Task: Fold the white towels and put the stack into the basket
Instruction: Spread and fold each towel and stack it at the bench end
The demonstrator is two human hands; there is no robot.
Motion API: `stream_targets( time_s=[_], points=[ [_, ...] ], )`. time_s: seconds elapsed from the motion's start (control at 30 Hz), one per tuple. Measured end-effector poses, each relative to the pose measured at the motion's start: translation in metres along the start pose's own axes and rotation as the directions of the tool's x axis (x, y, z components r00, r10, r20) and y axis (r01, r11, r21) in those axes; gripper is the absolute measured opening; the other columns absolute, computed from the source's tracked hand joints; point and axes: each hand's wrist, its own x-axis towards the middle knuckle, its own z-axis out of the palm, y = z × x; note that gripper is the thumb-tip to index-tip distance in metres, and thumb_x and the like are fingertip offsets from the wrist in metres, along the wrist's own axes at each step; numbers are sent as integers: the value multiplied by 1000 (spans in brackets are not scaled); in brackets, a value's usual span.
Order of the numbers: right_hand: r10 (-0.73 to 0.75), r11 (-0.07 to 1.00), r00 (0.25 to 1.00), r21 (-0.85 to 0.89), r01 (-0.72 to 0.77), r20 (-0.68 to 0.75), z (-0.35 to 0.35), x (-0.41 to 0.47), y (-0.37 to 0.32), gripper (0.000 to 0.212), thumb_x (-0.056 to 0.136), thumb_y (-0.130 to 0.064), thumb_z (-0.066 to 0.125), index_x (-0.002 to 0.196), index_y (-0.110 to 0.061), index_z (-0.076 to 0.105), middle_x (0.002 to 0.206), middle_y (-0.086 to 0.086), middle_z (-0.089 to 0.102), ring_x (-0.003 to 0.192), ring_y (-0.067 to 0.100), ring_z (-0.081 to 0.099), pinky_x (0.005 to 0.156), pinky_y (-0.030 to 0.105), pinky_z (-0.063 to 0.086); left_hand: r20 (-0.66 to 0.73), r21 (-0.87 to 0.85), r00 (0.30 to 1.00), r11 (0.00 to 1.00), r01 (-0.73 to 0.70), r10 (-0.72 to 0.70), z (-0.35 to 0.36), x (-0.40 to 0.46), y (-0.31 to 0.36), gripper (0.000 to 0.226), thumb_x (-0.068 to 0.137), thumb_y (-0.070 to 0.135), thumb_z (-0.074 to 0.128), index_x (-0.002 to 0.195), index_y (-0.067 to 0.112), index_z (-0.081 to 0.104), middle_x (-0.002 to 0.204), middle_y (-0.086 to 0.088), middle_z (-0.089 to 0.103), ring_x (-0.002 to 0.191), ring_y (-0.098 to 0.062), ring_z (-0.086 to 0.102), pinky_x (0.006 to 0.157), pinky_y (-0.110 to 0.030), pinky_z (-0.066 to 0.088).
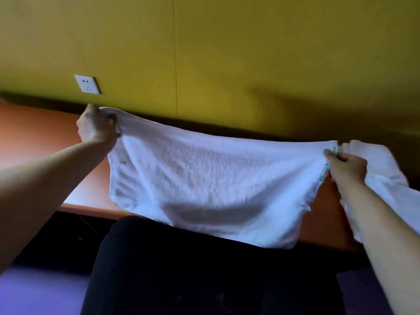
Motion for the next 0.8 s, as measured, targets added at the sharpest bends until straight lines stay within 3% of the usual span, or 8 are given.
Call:
stream_targets(
  time_s=[0.07,0.2,0.4,0.5,0.57,0.63,0.7,0.8],
  points=[
    [-1,998,1000,-58,1,-11,25,5,-1,45,77,-54,68,77,-8,73,59,11,60,49,11,62,68,48,55,51,30,997,998,48,-50,36,19,-16,27,95,14,56,118,1,63,120,-25,65,113,-39,61,93,-42,49],
    [-12,991,999,-131,17,41,65,30,7,36,86,-40,70,88,-5,75,80,17,66,90,32,67,71,33,42,69,66,996,997,48,-52,97,50,-42,20,87,26,64,99,10,68,99,-18,73,99,-35,68,84,-42,53],
    [-57,978,996,-195,68,65,113,82,34,43,90,-36,68,79,6,70,79,31,65,83,40,66,65,38,42,108,89,991,994,70,-80,174,90,-69,28,86,41,63,88,14,69,81,-13,76,80,-28,75,75,-41,59],
    [-24,973,996,-228,43,87,138,107,59,54,87,-48,65,60,-1,57,61,23,58,64,34,61,57,34,36,116,145,990,987,62,-79,210,110,-84,36,85,46,62,86,12,73,79,-18,74,80,-34,74,70,-43,58],
    [8,966,993,-256,23,117,152,115,71,54,90,-45,63,59,-2,51,60,19,56,61,29,54,52,31,30,138,143,985,986,82,-102,232,117,-96,38,80,53,62,85,16,71,84,-18,74,83,-34,73,74,-45,60],
    [35,964,989,-264,4,143,164,120,78,44,94,-38,62,68,-3,58,70,20,57,66,25,52,52,31,30,122,162,988,984,77,-97,244,111,-97,34,77,52,67,94,22,67,112,-18,67,97,-36,67,87,-46,56],
    [46,964,985,-267,1,169,175,121,80,29,96,-34,62,83,-8,65,80,15,59,75,25,57,58,31,34,187,201,982,978,-54,16,251,95,-96,40,84,33,75,116,14,59,134,-22,47,111,-38,55,97,-44,47],
    [45,977,986,-211,-10,160,186,128,93,22,93,-30,66,90,-9,69,77,12,61,87,36,67,70,30,40,305,241,939,941,-237,158,260,72,-99,42,88,22,72,126,10,58,141,-23,41,123,-44,47,107,-49,39]
  ],
)
